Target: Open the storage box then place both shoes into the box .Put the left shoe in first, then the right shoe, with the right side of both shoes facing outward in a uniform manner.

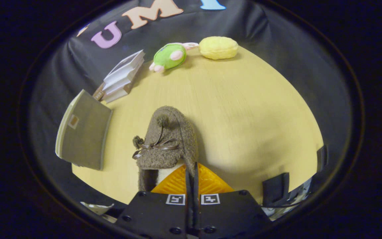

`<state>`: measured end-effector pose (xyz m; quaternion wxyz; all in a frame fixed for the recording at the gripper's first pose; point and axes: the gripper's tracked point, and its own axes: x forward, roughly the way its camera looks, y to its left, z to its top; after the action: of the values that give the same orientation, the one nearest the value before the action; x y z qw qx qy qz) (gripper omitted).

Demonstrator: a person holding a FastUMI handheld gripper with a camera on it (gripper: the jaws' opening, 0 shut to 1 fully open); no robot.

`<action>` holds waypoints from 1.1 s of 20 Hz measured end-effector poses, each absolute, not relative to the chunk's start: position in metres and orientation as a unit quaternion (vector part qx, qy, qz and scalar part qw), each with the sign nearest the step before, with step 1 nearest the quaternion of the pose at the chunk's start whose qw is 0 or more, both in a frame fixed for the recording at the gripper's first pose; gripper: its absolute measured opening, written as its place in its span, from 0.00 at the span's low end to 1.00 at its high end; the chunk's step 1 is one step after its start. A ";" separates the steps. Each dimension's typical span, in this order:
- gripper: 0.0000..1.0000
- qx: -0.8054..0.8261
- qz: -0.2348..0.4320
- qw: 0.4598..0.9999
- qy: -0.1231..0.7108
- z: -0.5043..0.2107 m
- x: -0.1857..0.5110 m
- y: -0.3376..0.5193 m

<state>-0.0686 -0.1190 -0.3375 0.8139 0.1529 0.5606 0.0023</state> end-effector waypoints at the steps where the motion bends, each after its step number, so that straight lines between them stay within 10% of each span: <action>1: 0.04 0.163 -0.002 0.815 0.557 -0.333 -0.064 -0.112; 22: 0.03 0.205 0.042 0.851 0.482 -0.200 0.021 0.087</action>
<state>0.0209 0.0868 -0.1996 0.8507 0.2050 0.4822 0.0424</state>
